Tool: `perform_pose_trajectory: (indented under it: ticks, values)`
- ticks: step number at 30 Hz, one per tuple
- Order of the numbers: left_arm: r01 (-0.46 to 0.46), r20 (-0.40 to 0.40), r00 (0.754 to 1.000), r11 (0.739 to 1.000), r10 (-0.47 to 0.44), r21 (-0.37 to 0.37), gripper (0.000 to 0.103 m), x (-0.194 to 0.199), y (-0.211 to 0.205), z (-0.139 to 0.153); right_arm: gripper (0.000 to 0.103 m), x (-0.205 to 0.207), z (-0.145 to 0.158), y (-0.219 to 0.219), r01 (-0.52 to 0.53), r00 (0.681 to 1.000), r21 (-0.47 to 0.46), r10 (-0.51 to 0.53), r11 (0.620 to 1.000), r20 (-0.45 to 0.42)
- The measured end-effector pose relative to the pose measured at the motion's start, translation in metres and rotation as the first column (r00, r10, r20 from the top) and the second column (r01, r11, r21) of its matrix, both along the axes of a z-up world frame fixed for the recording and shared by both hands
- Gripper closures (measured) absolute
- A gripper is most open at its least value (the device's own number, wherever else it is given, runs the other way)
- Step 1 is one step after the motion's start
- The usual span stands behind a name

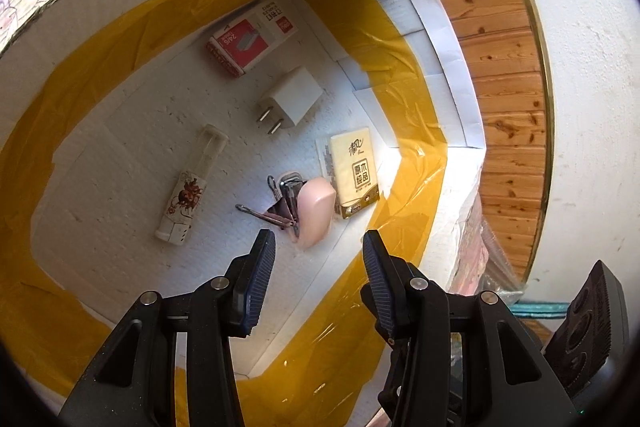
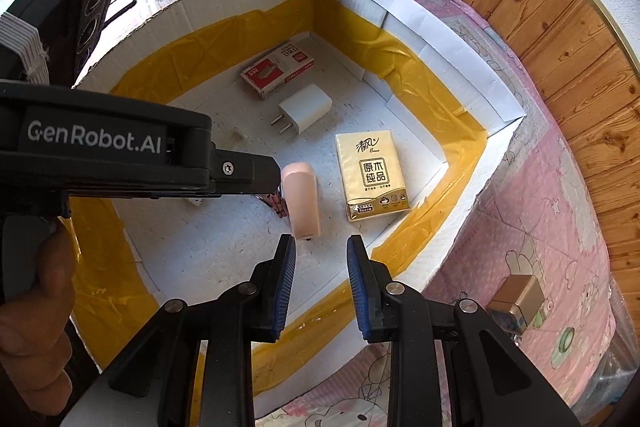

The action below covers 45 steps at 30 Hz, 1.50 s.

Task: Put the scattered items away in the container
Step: 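Open both tools to drop the binder clip and pink cylinder into the box, then withdraw both tools from the box toward the marker and figurine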

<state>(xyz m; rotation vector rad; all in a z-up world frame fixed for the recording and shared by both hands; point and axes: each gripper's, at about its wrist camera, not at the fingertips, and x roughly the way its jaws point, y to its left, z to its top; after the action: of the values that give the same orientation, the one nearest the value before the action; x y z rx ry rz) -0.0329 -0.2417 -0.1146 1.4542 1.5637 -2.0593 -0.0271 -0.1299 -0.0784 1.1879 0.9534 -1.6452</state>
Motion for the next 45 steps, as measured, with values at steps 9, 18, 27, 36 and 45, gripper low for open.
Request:
perform_pose_trajectory:
  ticks: [9,18,27,36,45]
  values:
    - [0.07,-0.031,0.997,0.994,-0.073,-0.085,0.055,0.004,0.019,0.019,0.074,0.012,0.011,0.018,-0.001,1.0,-0.021,0.001,1.0,-0.006]
    - [0.061,-0.032,0.997,0.987,-0.067,-0.148,0.055,0.018,0.027,0.03,0.069,0.03,0.024,0.028,-0.022,0.999,-0.03,0.021,0.999,-0.032]
    - [0.062,-0.043,0.996,0.956,-0.078,-0.286,0.055,0.029,0.038,0.05,0.068,0.045,0.042,0.047,-0.003,1.0,-0.107,-0.001,0.994,-0.031]
    - [0.055,-0.056,0.995,0.903,-0.087,-0.426,0.055,0.033,0.047,0.068,0.068,0.061,0.056,0.082,0.046,0.999,-0.295,-0.049,0.954,-0.003]
    - [0.042,-0.077,0.993,0.883,-0.088,-0.468,0.055,0.037,0.056,0.075,0.068,0.074,0.061,0.119,0.074,0.996,-0.459,-0.041,0.886,0.081]
